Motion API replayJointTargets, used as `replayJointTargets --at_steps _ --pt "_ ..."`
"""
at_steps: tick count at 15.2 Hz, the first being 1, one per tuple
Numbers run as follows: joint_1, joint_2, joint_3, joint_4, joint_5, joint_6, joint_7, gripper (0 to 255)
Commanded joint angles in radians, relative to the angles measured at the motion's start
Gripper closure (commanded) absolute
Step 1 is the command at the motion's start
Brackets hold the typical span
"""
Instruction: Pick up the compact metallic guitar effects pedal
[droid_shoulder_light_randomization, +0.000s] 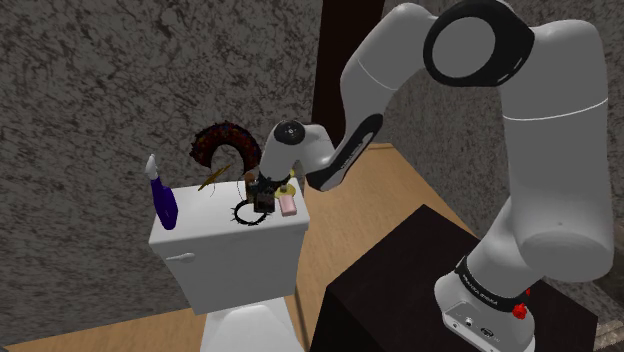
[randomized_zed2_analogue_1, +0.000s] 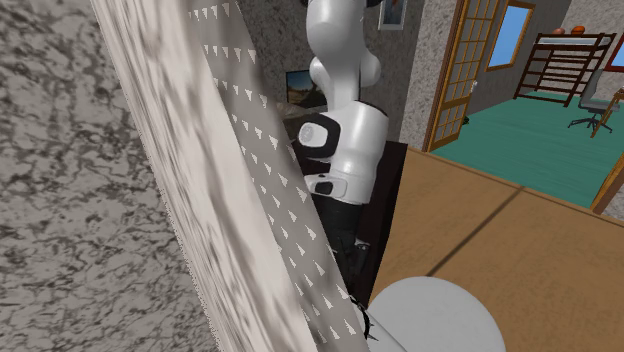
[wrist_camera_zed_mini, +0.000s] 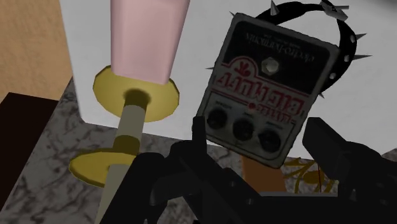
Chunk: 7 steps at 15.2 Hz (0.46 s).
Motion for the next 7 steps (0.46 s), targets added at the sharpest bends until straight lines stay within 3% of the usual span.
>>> replayJointTargets --at_steps 1,7 --pt "-0.017 -0.025 0.022 -0.014 0.029 -0.015 -0.033 255" --pt "-0.052 -0.077 0.067 -0.039 0.090 -0.045 -0.102 255"
